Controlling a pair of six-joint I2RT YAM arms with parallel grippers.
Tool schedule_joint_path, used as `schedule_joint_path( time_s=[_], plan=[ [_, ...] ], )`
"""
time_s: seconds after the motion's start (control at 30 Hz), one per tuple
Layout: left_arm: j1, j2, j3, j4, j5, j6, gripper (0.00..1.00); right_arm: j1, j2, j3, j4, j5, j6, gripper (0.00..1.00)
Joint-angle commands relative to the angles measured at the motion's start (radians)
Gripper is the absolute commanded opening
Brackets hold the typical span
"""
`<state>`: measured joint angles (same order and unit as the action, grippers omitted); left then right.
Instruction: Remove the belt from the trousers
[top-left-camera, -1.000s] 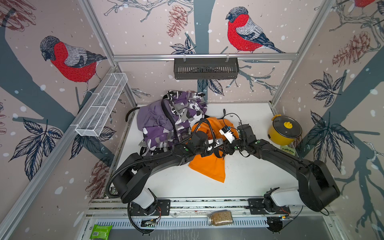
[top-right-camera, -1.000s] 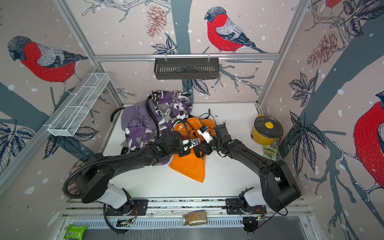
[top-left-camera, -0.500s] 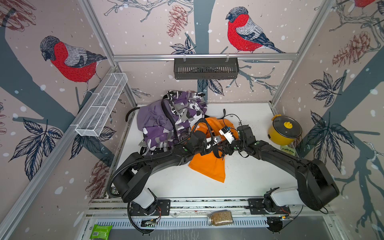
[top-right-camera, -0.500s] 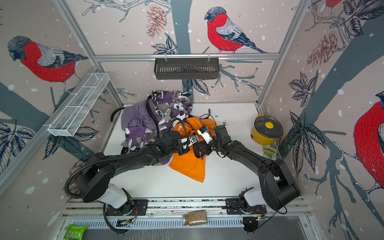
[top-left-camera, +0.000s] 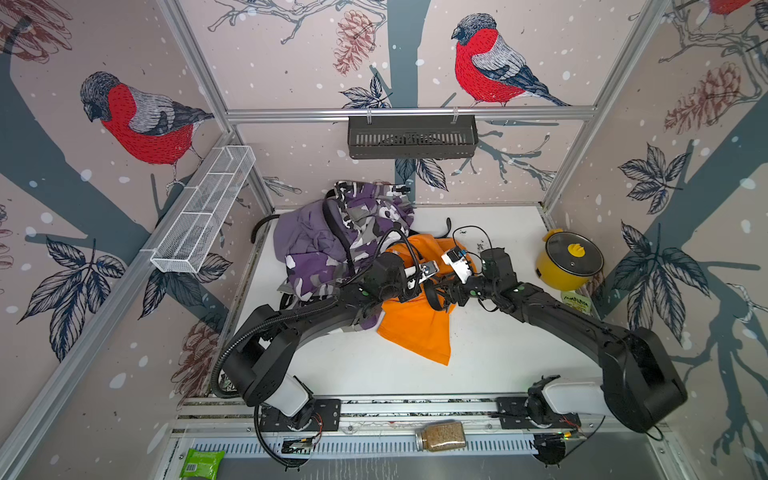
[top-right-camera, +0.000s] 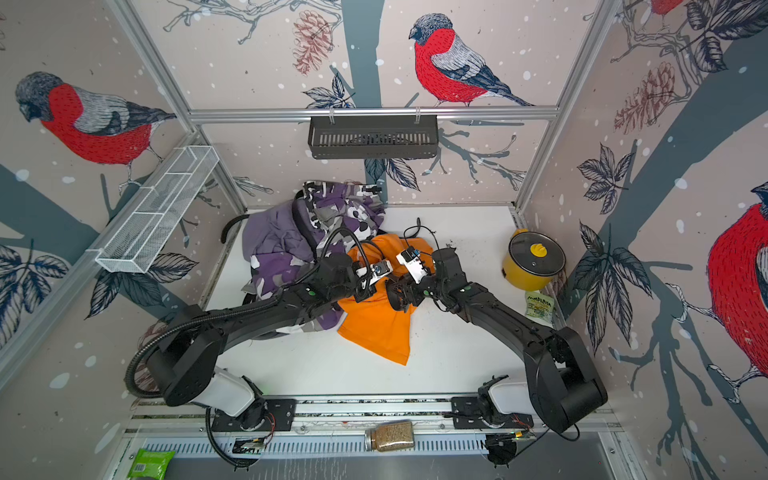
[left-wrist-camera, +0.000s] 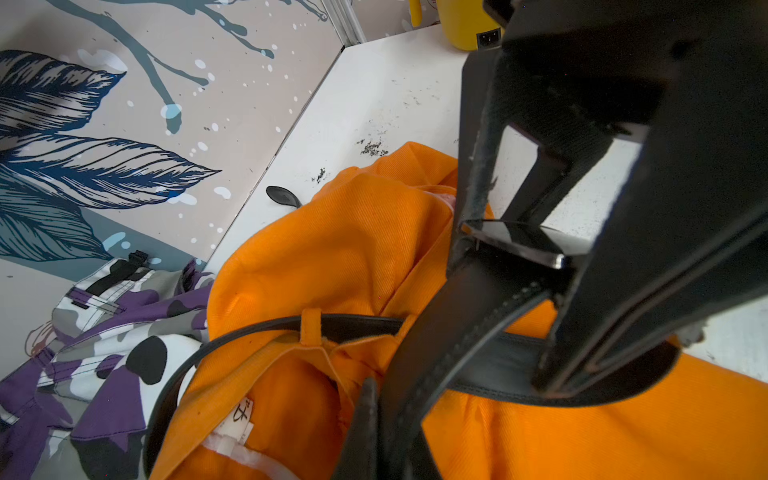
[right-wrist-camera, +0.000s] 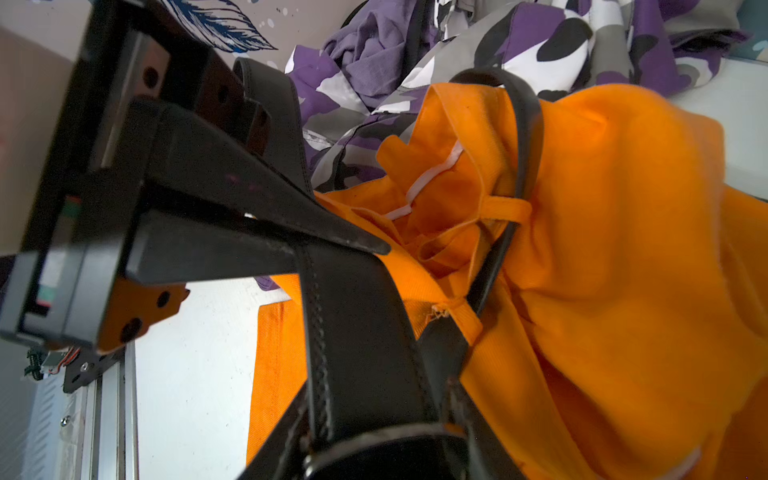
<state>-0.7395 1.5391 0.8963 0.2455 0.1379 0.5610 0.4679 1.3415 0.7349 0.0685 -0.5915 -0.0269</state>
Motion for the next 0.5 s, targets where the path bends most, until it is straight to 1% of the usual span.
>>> schedule_joint_path(
  time_s=[0.0,0.07,0.2,0.3,0.4,0.47],
  plan=[
    [-0.013,0.017,0.01,-0.051,-0.013,-0.014,0.0,0.012,-0.002,-0.016,0.001,0.067,-0.01,0.16],
    [-0.026,0.027,0.007,-0.05,0.004,-0.029,0.0,0.027,-0.007,-0.038,0.055,0.089,-0.008,0.23],
    [-0.027,0.029,0.01,-0.069,0.015,-0.052,0.0,0.069,-0.039,-0.078,0.12,0.157,-0.014,0.47],
    [-0.027,0.035,0.021,-0.083,0.018,-0.064,0.0,0.102,-0.061,-0.098,0.14,0.217,-0.028,0.61],
    [-0.026,0.041,0.031,-0.086,0.03,-0.073,0.0,0.13,-0.079,-0.106,0.153,0.264,-0.039,0.72],
    [-0.025,0.045,0.034,-0.086,0.032,-0.076,0.0,0.136,-0.079,-0.104,0.155,0.283,-0.039,0.76]
  ],
)
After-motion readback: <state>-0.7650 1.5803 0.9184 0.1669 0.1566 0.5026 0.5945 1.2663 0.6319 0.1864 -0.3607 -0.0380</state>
